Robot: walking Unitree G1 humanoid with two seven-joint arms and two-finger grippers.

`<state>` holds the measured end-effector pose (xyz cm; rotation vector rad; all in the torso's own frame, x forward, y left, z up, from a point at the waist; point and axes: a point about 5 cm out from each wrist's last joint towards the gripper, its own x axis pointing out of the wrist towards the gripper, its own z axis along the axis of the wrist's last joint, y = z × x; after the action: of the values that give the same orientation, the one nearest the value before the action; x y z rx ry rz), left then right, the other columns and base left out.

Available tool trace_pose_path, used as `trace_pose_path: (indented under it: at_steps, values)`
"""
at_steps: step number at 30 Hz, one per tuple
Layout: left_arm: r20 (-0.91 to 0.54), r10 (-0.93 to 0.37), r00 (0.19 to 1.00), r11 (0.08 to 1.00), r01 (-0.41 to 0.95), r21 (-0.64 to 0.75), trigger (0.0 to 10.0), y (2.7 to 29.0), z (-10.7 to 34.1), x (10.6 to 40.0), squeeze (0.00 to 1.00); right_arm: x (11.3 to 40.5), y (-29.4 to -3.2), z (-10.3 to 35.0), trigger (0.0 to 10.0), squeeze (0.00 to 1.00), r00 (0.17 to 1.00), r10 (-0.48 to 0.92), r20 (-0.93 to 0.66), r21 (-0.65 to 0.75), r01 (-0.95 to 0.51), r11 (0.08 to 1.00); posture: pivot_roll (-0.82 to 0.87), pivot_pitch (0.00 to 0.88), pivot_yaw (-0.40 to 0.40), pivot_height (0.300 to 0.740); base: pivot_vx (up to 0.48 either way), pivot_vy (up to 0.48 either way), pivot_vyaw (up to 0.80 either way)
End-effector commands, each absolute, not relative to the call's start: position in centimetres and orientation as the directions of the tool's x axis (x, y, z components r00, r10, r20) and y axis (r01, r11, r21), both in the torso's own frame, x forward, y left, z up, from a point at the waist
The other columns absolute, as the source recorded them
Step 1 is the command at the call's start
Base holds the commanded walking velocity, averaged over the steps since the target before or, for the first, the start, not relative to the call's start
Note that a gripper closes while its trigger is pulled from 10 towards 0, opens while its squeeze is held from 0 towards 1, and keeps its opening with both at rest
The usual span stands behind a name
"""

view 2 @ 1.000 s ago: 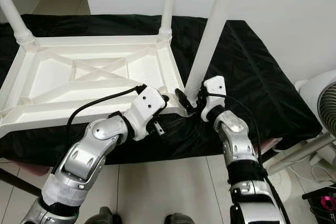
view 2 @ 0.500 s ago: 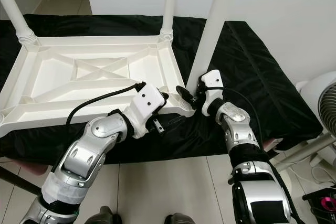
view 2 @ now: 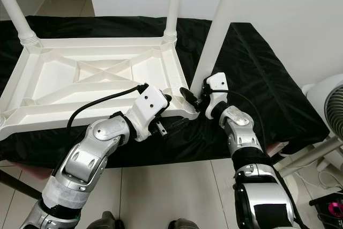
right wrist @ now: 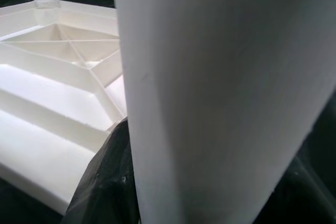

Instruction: Building children table

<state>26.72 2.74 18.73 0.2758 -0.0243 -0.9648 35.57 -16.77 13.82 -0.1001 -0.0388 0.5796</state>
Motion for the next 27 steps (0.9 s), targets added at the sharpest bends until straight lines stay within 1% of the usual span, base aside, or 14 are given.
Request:
trace_pose_path:
  at_steps: [1,3,5,10,11,13,14,16,18,20,23,24,26,27]
  values:
    - [-0.092,-0.776,0.623,0.587,0.769,0.253,10.0,2.9,18.9,27.0,0.0,34.8,-16.8,11.0,10.0,0.0,0.858,0.503,-0.106,-0.054,-0.51,0.858,-0.06,0.052,-0.014,0.74,0.0,0.0,0.0]
    - [-0.092,-0.776,0.623,0.587,0.769,0.253,10.0,2.9,18.9,27.0,0.0,34.8,-16.8,11.0,10.0,0.0,0.858,0.503,-0.106,-0.054,-0.51,0.858,-0.06,0.052,-0.014,0.74,0.0,0.0,0.0]
    - [-0.092,-0.776,0.623,0.588,0.769,0.251,10.0,2.9,18.9,27.0,0.0,35.0,-16.7,10.7,10.0,0.0,0.894,0.436,-0.108,-0.037,-0.442,0.897,-0.07,0.052,-0.016,0.74,0.0,0.0,0.0]
    - [-0.092,-0.777,0.623,0.588,0.77,0.249,10.0,2.9,18.9,26.9,0.0,35.0,-16.2,10.8,10.0,0.0,0.929,0.359,-0.085,-0.019,-0.362,0.932,-0.07,0.052,-0.02,0.74,0.0,0.0,0.0]
    - [-0.092,-0.777,0.623,0.588,0.77,0.248,10.0,2.9,18.9,26.9,0.0,35.1,-16.0,10.9,10.0,0.0,0.941,0.329,-0.076,-0.014,-0.33,0.944,-0.07,0.052,-0.02,0.74,0.0,0.0,0.0]
    - [-0.092,-0.775,0.625,0.591,0.769,0.246,10.0,2.9,18.8,26.9,0.0,35.1,-15.9,11.0,10.0,0.0,0.974,0.217,-0.059,0.021,-0.216,0.976,-0.07,0.053,-0.028,0.74,0.0,0.0,0.0]
    - [-0.092,-0.775,0.625,0.591,0.769,0.246,10.0,2.9,18.8,26.9,0.0,35.1,-15.9,11.0,10.0,0.0,0.974,0.217,-0.059,0.021,-0.216,0.976,-0.07,0.053,-0.028,0.74,0.0,0.0,0.0]
    - [-0.091,-0.773,0.627,0.594,0.767,0.242,10.0,2.9,18.8,26.9,0.0,34.8,-15.8,11.1,10.0,0.0,0.995,0.087,-0.052,0.043,-0.084,0.995,-0.07,0.05,-0.034,0.74,0.0,0.0,0.0]
    - [-0.09,-0.773,0.629,0.596,0.767,0.239,10.0,2.8,18.7,26.8,0.0,34.1,-15.3,11.1,10.0,0.0,0.999,-0.008,-0.04,0.059,0.01,0.998,-0.07,0.05,-0.043,0.74,0.0,0.0,0.0]
    - [-0.09,-0.773,0.629,0.596,0.767,0.239,10.0,2.8,18.7,26.8,0.0,34.1,-15.3,11.1,10.0,0.0,0.999,-0.008,-0.04,0.059,0.01,0.998,-0.07,0.05,-0.043,0.74,0.0,0.0,0.0]
    - [-0.091,-0.773,0.628,0.596,0.767,0.238,10.0,2.8,18.6,26.7,0.0,32.9,-14.4,11.3,10.0,0.0,0.994,-0.112,-0.015,0.062,0.113,0.992,-0.07,0.047,-0.052,0.74,0.0,0.0,0.0]
    - [-0.091,-0.773,0.628,0.596,0.767,0.238,10.0,2.8,18.6,26.7,0.0,32.9,-14.4,11.3,10.0,0.0,0.994,-0.112,-0.015,0.062,0.113,0.992,-0.07,0.047,-0.052,0.74,0.0,0.0,0.0]
    - [-0.089,-0.773,0.629,0.597,0.767,0.236,10.0,2.8,18.6,26.7,0.0,32.1,-14.0,11.3,10.0,0.0,0.984,-0.179,-0.01,0.068,0.179,0.981,-0.07,0.046,-0.054,0.74,0.0,0.0,0.0]
    - [-0.089,-0.773,0.629,0.597,0.767,0.236,10.0,2.8,18.6,26.7,0.0,32.1,-14.0,11.3,10.0,0.0,0.984,-0.179,-0.01,0.068,0.179,0.981,-0.07,0.046,-0.054,0.74,0.0,0.0,0.0]
